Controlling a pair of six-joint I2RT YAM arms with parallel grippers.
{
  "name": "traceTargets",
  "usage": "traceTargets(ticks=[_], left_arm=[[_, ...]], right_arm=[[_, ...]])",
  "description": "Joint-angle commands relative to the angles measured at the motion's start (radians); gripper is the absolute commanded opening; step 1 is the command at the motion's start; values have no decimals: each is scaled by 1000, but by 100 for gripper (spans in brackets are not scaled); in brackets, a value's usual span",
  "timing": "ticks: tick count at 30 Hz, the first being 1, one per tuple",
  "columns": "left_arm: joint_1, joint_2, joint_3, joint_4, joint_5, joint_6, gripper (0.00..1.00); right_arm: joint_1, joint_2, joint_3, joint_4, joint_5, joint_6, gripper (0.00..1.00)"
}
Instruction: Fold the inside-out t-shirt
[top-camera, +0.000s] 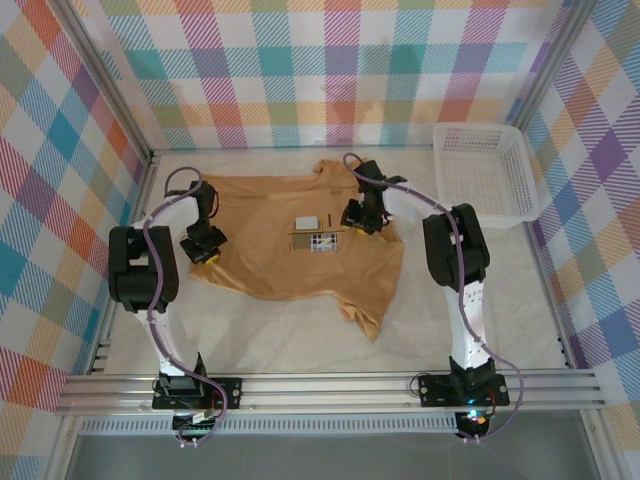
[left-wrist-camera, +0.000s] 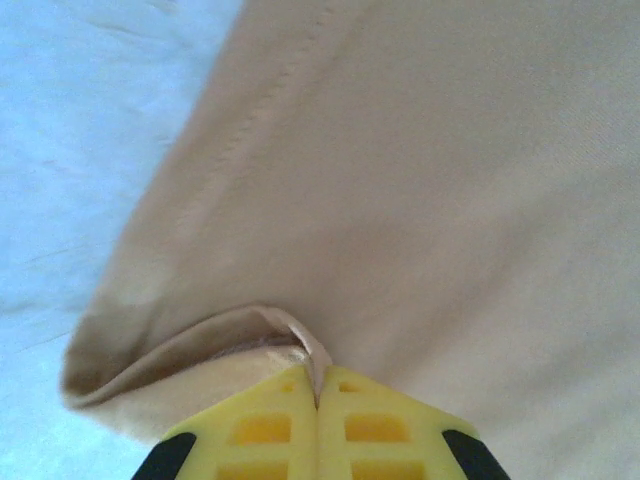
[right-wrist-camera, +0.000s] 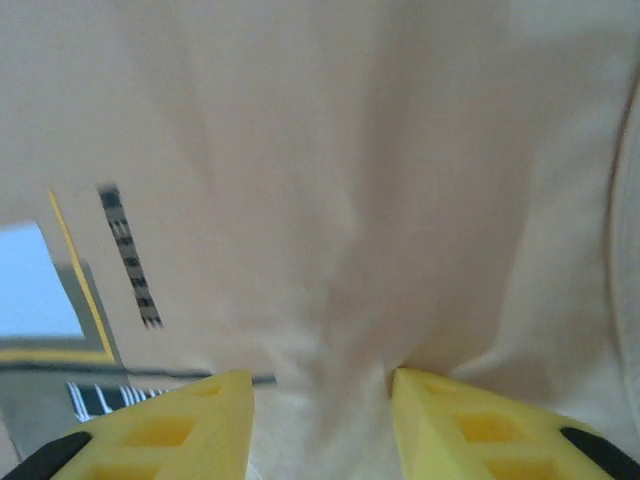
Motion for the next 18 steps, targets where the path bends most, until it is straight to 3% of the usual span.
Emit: traceTargets(ticks=[1,6,7,8,11,15,18], left_arm=[[-7,-227,-82,-89,-103,-24,0],[-7,-556,-381,-39,-81,-106,0],[-7,-617,-440,-25,-54,-124,5],[-7,-674,-491,-14,-25,-142,16],[-8,-807,-599,-12,44,-192,23],[-8,-904,-567,-65,-9,-205,47],[-8,-863,-491,3,-28,-165,50]], right_arm=[[-28,82,11,-55,46,20,41],[-46,85,27,-57,34,19,41],[-47,84,32,-57,28,18,41],[-46,81,35,-57,18,16,41],[-46,64,36,-57,-2,14,41],[-46,24,31,-66,-32,0,42],[-46,-26,13,-72,-37,-18,45]])
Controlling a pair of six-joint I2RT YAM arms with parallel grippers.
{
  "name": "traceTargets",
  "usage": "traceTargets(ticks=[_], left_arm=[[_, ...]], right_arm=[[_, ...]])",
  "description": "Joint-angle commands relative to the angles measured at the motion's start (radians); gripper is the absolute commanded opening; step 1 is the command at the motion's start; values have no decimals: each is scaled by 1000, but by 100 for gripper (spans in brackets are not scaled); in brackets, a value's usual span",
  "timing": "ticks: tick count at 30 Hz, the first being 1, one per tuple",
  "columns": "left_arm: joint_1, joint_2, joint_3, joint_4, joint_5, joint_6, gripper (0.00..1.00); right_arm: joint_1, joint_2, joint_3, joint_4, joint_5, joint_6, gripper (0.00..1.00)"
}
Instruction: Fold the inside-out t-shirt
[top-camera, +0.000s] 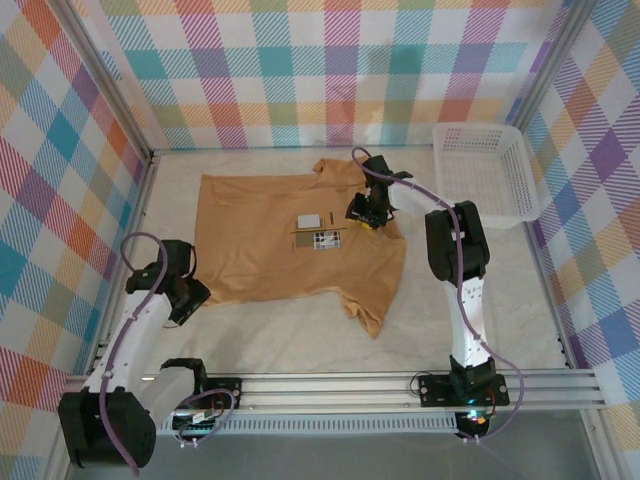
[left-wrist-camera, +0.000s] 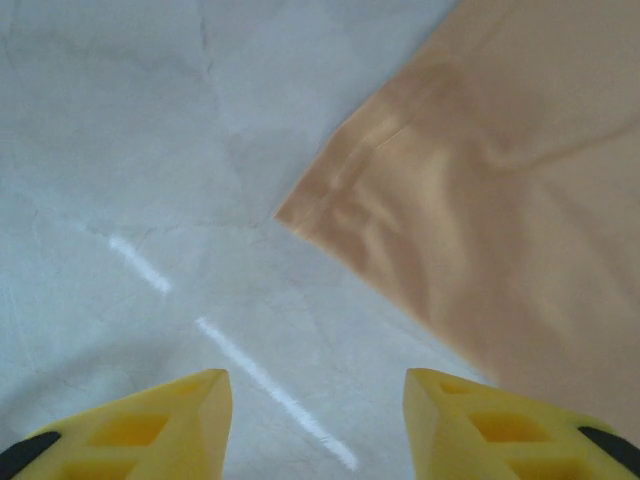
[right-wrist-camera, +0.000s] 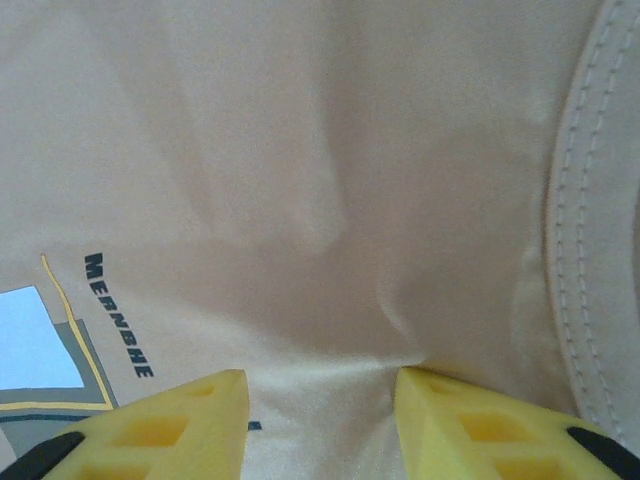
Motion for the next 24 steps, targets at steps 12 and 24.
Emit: traceTargets(ticks=[12,24], left_arm=[[-7,918,554,340,134,79,46],[25,997,715,257,106,138,47]], right_arm=[[-49,46,24,-73,46,-65,49],[-65,-163,-36,-115,-14,-128,50]])
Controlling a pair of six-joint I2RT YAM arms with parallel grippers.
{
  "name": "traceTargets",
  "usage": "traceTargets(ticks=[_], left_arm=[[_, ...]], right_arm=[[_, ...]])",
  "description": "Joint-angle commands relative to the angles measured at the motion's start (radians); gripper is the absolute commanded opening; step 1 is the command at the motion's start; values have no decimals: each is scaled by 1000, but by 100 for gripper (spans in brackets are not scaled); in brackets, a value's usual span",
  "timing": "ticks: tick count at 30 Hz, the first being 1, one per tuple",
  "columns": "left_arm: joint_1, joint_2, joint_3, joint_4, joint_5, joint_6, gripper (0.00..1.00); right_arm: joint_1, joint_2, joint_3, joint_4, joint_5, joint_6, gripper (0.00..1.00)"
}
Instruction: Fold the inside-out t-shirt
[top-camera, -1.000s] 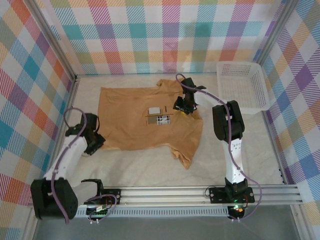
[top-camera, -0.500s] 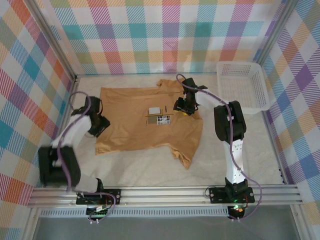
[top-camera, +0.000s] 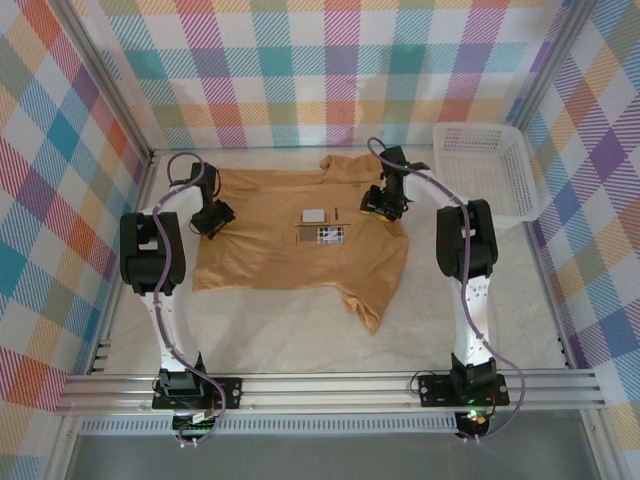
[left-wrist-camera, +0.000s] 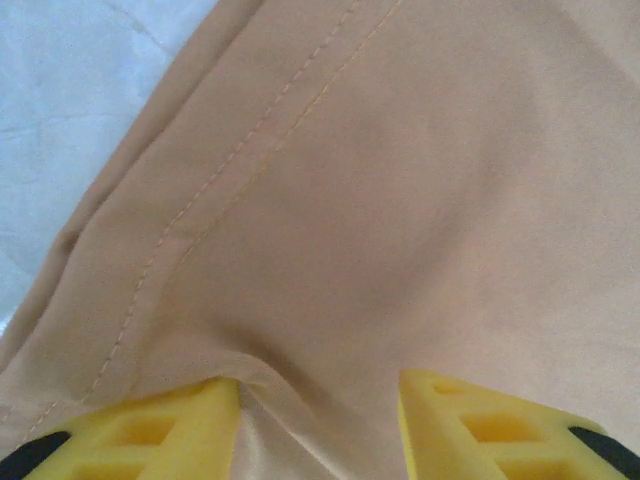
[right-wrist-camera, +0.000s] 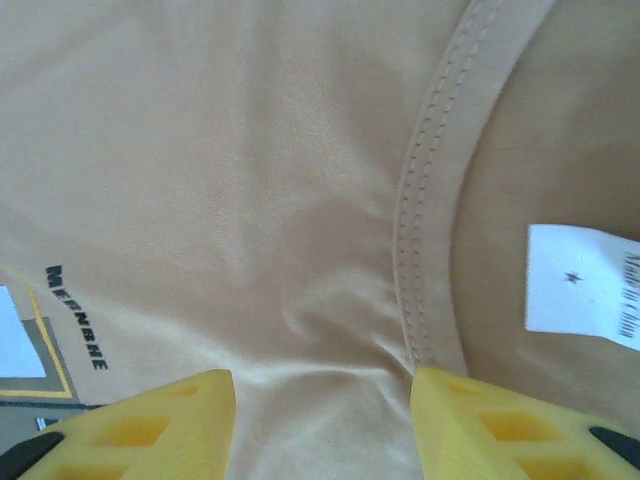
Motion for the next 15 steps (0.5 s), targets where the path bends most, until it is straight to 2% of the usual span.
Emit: traceTargets(ticks=[1,4,7,10,15], left_arm=[[9,-151,-65,-83,-58,25,48],[9,-323,-163,-167,-143,38,50],[13,-496,-330,-193,-167,35,52],[35,-634,-514,-155,-95,16,52],[72,-695,-698,-100,-14,1,47]], right_arm=[[29,-201,-148,-22,-36,-17,50],[91,-364,-361,1,-11,-5,51],[162,-522,-585,55,18,35,51],[223,-644,-762,96,28,80,50],[294,-775,-926,78,51,126,46]])
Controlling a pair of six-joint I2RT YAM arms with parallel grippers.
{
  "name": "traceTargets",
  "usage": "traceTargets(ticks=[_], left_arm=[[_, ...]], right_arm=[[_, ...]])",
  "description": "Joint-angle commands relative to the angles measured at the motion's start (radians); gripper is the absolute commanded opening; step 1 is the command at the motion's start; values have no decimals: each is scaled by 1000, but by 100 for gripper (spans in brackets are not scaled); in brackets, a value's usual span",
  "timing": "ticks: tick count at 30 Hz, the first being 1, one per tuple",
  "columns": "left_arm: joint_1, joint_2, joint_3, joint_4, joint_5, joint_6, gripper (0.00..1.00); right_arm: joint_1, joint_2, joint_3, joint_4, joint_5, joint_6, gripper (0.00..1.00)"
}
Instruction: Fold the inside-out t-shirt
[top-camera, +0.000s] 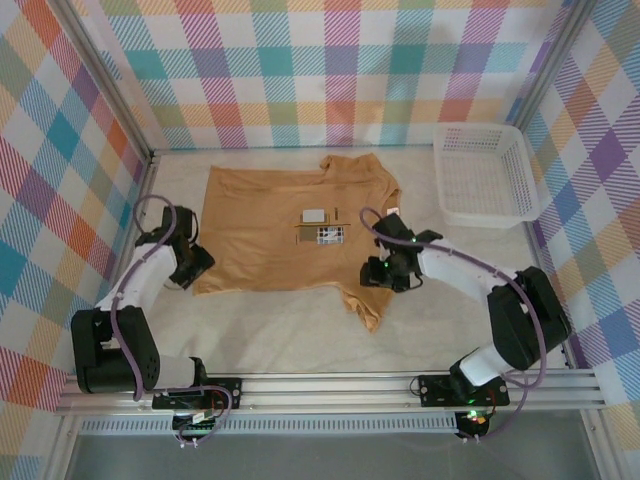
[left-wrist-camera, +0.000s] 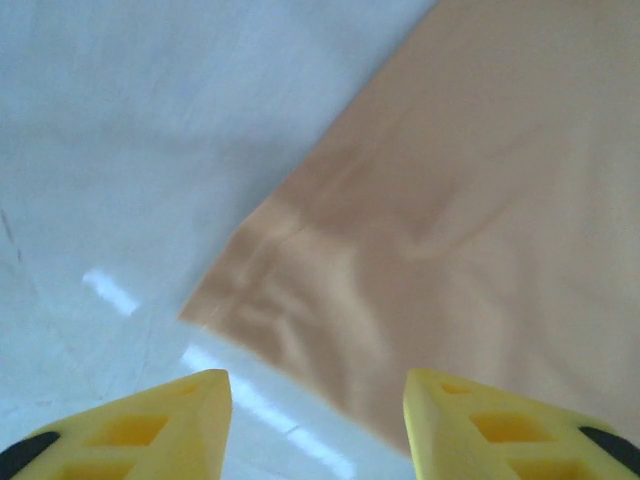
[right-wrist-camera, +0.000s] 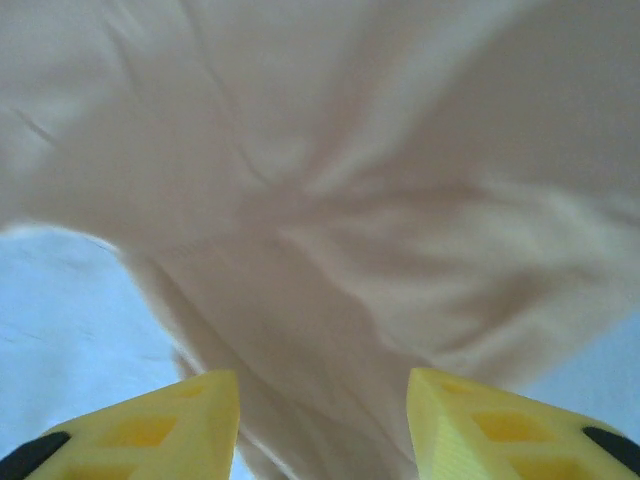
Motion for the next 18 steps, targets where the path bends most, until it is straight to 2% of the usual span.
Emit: traceTargets(ticks=[1,5,10,18], left_arm=[[39,19,-90,22,67,-6,46],[67,65,-130,82,113,-10,44],[80,122,-130,120,104,-3,45],[99,211,-133,179,92,0,45]], right_arm=[[29,-72,-77,-1,24,62,46],[73,-136,-147,-10,17,107,43],[152,-184,-175,-39,20,162,44],[201,-116,-246,43,12,202,44]])
